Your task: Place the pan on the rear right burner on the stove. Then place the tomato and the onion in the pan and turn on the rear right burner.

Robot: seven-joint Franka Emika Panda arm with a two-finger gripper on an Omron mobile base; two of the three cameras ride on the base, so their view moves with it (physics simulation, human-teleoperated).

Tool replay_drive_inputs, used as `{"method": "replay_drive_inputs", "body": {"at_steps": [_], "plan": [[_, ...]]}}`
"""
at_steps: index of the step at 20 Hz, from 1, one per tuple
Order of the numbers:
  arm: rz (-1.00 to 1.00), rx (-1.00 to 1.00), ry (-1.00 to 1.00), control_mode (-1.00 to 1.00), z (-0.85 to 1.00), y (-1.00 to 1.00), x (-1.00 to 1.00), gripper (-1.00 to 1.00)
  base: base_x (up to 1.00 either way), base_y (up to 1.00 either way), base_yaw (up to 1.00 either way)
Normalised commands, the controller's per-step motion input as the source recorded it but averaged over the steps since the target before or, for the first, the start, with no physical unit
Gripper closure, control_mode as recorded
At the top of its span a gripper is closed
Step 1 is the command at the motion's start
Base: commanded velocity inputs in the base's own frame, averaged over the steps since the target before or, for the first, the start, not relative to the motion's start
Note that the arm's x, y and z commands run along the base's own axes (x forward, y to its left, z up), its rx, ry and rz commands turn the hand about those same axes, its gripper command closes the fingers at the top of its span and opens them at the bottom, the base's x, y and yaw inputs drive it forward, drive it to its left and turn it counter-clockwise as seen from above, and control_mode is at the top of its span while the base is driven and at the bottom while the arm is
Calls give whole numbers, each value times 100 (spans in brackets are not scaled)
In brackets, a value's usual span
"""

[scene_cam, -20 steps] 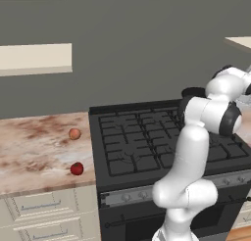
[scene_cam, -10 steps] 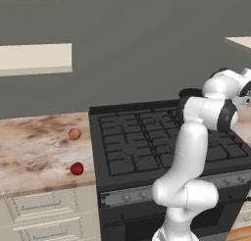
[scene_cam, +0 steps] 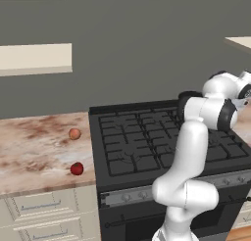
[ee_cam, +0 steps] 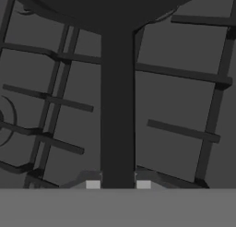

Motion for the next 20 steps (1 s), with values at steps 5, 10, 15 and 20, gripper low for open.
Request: {"method": "replay_drive_inputs", "body": {"at_steps": [5,10,15,20], "plan": [[0,-1,0,-100,-23,0,0,100,0,0,0],[0,-2,0,-100,-22,0,0,100,0,0,0],[0,-3,0,-100,-22,0,2,100,0,0,0],[0,-5,0,-100,-23,0,2,100,0,0,0]]}}
